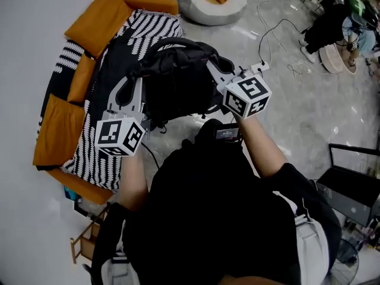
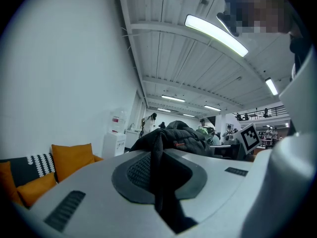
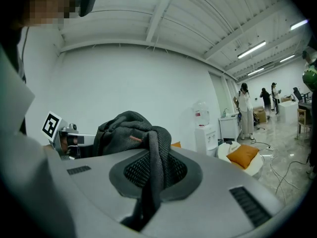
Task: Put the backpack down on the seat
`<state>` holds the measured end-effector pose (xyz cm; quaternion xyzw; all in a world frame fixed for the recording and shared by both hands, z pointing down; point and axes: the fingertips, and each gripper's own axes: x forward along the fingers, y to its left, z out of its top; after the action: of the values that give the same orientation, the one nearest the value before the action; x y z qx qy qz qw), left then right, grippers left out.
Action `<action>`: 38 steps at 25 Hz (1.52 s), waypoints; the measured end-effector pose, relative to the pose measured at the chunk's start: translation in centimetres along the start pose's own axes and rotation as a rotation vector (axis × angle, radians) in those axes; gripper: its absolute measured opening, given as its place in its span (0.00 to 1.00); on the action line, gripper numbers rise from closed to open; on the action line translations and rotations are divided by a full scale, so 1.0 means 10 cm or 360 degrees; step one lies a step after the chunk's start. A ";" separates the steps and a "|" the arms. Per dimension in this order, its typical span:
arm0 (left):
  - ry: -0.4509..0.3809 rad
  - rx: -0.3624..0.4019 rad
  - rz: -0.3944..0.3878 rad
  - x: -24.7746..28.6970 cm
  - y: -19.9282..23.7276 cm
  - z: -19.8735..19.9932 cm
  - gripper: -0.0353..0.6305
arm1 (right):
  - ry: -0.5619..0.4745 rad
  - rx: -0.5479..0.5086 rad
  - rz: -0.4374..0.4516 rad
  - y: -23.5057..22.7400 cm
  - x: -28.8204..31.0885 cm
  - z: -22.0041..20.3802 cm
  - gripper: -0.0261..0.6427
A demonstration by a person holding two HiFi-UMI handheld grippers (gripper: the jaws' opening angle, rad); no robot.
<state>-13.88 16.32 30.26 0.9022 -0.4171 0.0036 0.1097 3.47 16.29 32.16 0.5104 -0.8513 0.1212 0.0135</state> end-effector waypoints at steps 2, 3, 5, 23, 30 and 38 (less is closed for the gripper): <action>0.0001 -0.0004 0.0002 0.14 0.09 -0.01 0.12 | -0.0006 0.0005 0.0003 -0.10 0.14 0.00 0.10; 0.0002 -0.0004 0.0005 0.20 0.14 -0.02 0.12 | -0.0006 0.0006 0.0008 -0.14 0.21 -0.01 0.10; 0.0010 -0.0012 0.0021 0.33 0.26 -0.03 0.12 | 0.0005 0.0006 0.0027 -0.23 0.38 -0.01 0.10; 0.0022 -0.0112 0.0313 2.08 1.16 0.24 0.12 | 0.0081 -0.0048 0.0324 -1.58 2.10 0.48 0.10; -0.0033 -0.0115 0.0371 2.62 1.43 0.35 0.12 | 0.0043 -0.0072 0.0381 -1.99 2.62 0.68 0.10; -0.0045 -0.0143 0.0408 3.15 1.98 0.40 0.12 | 0.0084 -0.0056 0.0428 -2.31 3.35 0.72 0.10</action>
<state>-8.58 -20.61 33.28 0.8357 -0.5301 -0.0137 0.1427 8.28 -24.65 34.58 0.3880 -0.9133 0.1203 0.0284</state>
